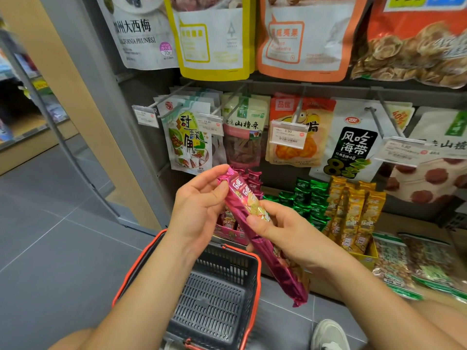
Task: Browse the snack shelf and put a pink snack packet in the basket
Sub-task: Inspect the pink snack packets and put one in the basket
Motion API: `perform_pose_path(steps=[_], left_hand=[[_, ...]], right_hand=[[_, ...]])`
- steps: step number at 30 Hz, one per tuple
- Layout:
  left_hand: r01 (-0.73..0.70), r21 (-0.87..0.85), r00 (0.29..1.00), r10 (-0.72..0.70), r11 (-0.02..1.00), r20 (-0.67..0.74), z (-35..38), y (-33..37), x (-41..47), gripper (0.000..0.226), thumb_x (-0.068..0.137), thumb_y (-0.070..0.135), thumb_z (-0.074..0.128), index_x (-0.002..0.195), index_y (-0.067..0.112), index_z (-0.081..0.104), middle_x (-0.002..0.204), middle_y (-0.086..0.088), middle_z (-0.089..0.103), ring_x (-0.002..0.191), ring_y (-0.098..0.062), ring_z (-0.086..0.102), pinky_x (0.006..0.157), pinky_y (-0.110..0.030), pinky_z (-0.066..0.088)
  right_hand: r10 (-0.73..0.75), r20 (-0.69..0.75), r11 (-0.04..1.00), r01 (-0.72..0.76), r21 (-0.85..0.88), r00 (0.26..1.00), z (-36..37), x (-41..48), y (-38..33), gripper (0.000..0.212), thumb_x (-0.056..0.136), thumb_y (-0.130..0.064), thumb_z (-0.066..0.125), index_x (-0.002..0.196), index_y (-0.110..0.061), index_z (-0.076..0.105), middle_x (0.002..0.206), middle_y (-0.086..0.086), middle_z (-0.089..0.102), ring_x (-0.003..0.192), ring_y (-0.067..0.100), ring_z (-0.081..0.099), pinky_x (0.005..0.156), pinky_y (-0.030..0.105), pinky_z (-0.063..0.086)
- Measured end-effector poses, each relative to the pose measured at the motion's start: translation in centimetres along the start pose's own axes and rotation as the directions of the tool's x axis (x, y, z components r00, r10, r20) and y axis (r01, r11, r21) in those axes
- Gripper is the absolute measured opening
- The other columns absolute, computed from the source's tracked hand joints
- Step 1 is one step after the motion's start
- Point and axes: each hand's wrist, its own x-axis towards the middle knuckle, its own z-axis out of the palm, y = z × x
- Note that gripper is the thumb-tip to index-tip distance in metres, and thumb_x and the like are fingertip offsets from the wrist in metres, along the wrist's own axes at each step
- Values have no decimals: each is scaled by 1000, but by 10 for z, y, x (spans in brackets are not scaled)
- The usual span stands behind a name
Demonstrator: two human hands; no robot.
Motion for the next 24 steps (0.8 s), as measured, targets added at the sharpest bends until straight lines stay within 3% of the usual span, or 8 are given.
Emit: perform_pose_path(steps=[3,6,10,12,14,19,21,24], left_hand=[[-33,130,999,29,991,31,-2,2,0,21,79,1,65,96,12,71,88,-7,72,82,-16,68,74,-27,57],[-96,313,995,96,945,17,-5,8,0,17,79,5,70,88,17,77,86,-6,75,81,-15,69,70,-24,55],[-179,496,978,206,850,-1,-15,17,1,24,78,3,73,78,25,79,81,-4,76,79,-17,71,68,-27,57],[-193,495,979,201,847,38,-18,22,1,22,74,5,74,76,26,79,77,-3,75,73,-15,69,68,-29,56],[-147,435,989,121,888,86,-21,27,0,16,69,11,73,78,22,79,79,-6,75,76,-18,67,73,-34,55],[-24,351,968,-66,936,242,-31,36,1,20,78,19,75,97,13,77,101,-14,73,97,-24,69,80,-29,56],[-57,456,981,-36,888,191,-28,34,-1,25,74,29,80,95,17,78,100,-13,74,97,-27,69,82,-35,57],[-68,521,995,23,851,92,-26,29,1,9,75,21,75,83,17,79,87,-11,75,86,-28,70,75,-38,58]], right_hand=[[-26,-59,998,22,-61,998,-1,-2,2,38,82,-42,63,113,-20,62,97,5,71,80,29,69,83,53,55],[-50,-103,990,35,-137,993,-2,-1,3,41,80,-48,64,113,-24,63,104,3,71,92,28,68,90,55,51],[5,-37,997,-8,-75,999,-1,-1,-1,38,83,-41,63,115,-20,64,97,1,70,81,21,66,86,51,53],[40,29,999,-40,-10,999,-3,-2,-4,38,86,-36,62,117,-15,63,94,3,70,77,23,66,78,44,55],[12,28,996,-9,-84,1000,-5,-3,-6,35,88,-36,61,118,-18,64,99,0,71,82,25,67,81,37,55],[-106,-149,946,54,-319,983,-4,-2,1,43,77,-49,68,118,-34,64,104,-14,69,93,5,66,85,30,53],[-128,-203,920,40,-389,971,-2,-1,6,51,77,-46,74,124,-32,60,111,-13,67,98,2,63,88,30,53],[-194,-245,869,51,-492,950,2,-1,11,44,75,-46,77,114,-46,55,101,-21,64,89,-4,61,76,15,49]])
